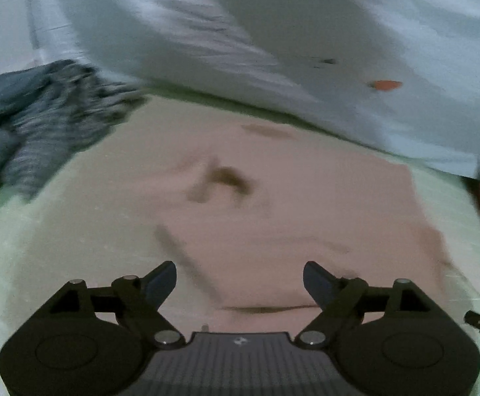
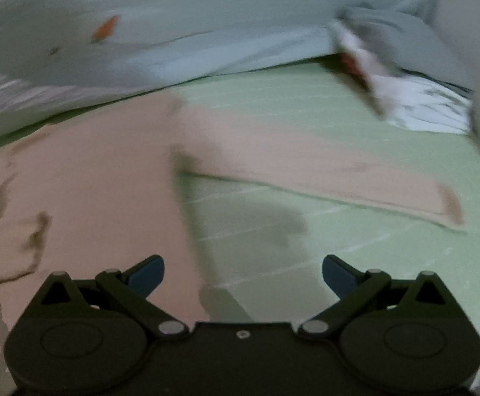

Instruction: Fold clothes

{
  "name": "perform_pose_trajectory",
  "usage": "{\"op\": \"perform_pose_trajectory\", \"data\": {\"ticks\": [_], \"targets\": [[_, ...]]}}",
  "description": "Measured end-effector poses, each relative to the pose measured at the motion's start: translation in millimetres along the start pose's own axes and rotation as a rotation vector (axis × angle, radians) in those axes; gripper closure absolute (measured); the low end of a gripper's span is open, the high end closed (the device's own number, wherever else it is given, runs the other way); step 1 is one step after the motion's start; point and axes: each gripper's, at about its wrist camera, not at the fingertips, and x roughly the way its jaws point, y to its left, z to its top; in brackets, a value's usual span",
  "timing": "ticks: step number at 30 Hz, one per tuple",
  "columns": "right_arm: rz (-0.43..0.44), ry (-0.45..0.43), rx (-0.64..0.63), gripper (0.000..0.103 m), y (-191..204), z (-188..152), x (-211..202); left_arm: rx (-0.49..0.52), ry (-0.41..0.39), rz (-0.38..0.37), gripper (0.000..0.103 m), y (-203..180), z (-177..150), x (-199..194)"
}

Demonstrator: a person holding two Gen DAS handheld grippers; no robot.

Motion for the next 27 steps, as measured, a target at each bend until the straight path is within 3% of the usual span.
{"op": "perform_pose_trajectory", "data": {"ticks": [4, 9, 11, 13, 20, 23, 25, 27], "targets": [[0.049, 0.008, -0.056, 0.0, 56.6, 0.8, 6.3, 0.008, 0.037, 0.068, 0.016, 44.5, -0.2, 3.9], [0.102, 0.036, -0.068, 0.001, 113.3, 2.9, 16.7, 0.017, 0.082, 0.067, 0.016, 84.1, 8.9, 17.1], [0.129, 0.045, -0.057, 0.006, 129.6, 4.3, 19.8, 0.032, 0.088, 0.054, 0.016, 90.1, 16.5, 23.4], [0.16, 0.054, -0.033, 0.018, 140.6, 6.0, 23.6, 0.057, 0.09, 0.04, 0.016, 94.4, 26.5, 31.6], [0.212, 0.084, -0.016, 0.036, 170.5, 13.9, 48.6, 0.143, 0.086, 0.0, 0.016, 95.4, 55.9, 57.7], [0.226, 0.097, -0.044, 0.051, 176.7, 18.9, 57.5, 0.147, 0.091, -0.006, 0.016, 95.2, 63.9, 69.3], [0.244, 0.098, -0.083, 0.084, 179.3, 23.8, 59.9, 0.146, 0.093, -0.002, 0.016, 93.0, 66.3, 74.2], [0.264, 0.096, -0.128, 0.1, 181.4, 29.0, 61.2, 0.142, 0.092, 0.007, 0.016, 90.5, 66.9, 76.4]]}}
